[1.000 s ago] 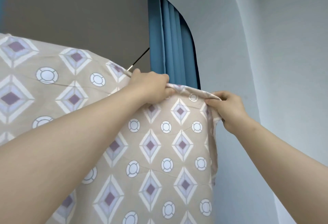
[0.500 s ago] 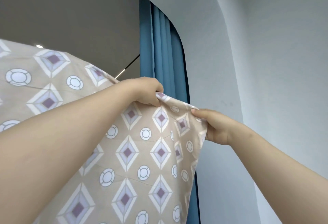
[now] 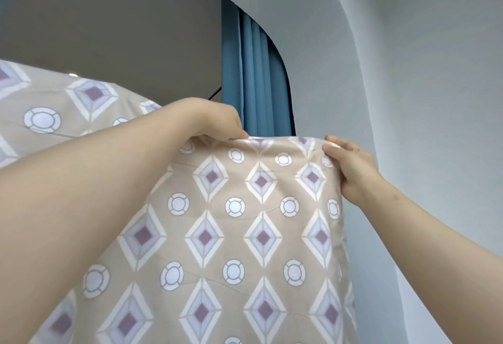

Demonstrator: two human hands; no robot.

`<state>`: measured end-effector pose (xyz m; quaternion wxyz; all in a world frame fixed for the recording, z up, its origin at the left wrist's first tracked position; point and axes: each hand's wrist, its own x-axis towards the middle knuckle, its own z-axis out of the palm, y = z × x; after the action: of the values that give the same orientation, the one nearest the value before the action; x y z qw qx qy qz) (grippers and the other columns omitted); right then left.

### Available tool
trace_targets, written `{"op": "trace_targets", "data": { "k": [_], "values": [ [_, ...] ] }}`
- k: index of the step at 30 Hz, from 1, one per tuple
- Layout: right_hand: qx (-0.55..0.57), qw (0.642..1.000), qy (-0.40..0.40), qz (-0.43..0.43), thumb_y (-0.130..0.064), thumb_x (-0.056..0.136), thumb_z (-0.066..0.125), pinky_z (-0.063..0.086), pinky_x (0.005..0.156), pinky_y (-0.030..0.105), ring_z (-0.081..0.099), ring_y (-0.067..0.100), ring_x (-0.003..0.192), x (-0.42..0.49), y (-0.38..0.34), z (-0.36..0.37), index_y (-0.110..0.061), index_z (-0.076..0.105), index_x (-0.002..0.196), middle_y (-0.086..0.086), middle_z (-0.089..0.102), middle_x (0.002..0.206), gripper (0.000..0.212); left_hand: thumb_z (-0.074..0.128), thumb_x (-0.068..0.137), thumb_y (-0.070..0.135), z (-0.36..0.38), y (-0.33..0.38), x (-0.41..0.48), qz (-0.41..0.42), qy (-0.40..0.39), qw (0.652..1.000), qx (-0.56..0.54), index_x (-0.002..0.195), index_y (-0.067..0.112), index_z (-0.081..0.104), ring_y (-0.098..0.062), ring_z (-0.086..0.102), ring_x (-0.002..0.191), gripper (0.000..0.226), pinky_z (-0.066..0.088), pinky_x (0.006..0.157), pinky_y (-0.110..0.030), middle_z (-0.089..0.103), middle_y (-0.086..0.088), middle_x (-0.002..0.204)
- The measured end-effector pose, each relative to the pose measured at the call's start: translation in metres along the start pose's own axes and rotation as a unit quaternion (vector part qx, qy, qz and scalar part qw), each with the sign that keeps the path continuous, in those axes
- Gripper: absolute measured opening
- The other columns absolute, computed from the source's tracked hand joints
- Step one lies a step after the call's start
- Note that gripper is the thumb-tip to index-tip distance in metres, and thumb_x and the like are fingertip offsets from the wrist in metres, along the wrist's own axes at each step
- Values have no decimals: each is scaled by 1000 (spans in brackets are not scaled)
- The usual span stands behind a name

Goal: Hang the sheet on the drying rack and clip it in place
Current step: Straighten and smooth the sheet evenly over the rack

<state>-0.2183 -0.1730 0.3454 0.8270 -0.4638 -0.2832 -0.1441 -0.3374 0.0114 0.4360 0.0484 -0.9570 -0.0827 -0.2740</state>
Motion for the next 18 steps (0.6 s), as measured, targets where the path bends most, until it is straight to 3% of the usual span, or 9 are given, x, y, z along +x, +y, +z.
{"op": "trace_targets", "data": {
  "k": [3,6,9,11,13,15,18],
  "values": [
    [-41,997,41,-50,-5,90,57,51,52,14,59,9,66,3,-5,0,-13,61,106,-1,63,79,18,40,97,35,4,0,3,15,105,994,9,66,12,46,-22,44,71,38,34,68,-29,48,-2,71],
    [-12,995,68,-66,-7,91,57,50,58,17,58,8,66,6,-9,5,-14,61,107,-4,61,79,18,34,98,40,11,6,9,46,201,978,37,85,22,54,-21,48,93,29,32,80,-35,58,2,97],
    [-17,996,73,-54,-6,91,57,49,63,21,57,10,67,9,-5,5,-10,61,110,-2,60,80,20,44,91,52,10,7,6,124,102,987,0,115,30,48,-15,48,103,33,35,92,-39,52,10,110],
    [-10,996,82,-47,-5,91,57,50,63,21,58,10,67,11,-3,3,-9,61,111,-1,60,81,21,49,90,46,7,5,4,144,92,984,43,106,28,53,-16,49,98,24,42,84,-35,52,10,96],
    [18,995,93,-37,-4,91,56,52,56,19,57,10,63,12,-2,4,-11,61,112,-1,59,79,23,45,94,39,4,5,6,142,158,972,96,91,24,56,-16,47,92,19,37,72,-33,53,10,86],
    [74,994,79,-23,-6,90,57,51,51,18,56,10,57,12,-1,7,-18,58,113,0,59,75,25,42,96,37,4,6,9,128,189,970,89,87,24,57,-16,45,91,22,33,70,-32,54,9,88],
    [64,998,-1,24,-5,89,60,53,65,31,60,15,65,12,0,10,-22,47,115,4,61,84,34,40,97,38,5,6,14,118,170,977,49,87,30,56,-15,43,90,21,33,72,-32,49,11,84]
  ]
}}
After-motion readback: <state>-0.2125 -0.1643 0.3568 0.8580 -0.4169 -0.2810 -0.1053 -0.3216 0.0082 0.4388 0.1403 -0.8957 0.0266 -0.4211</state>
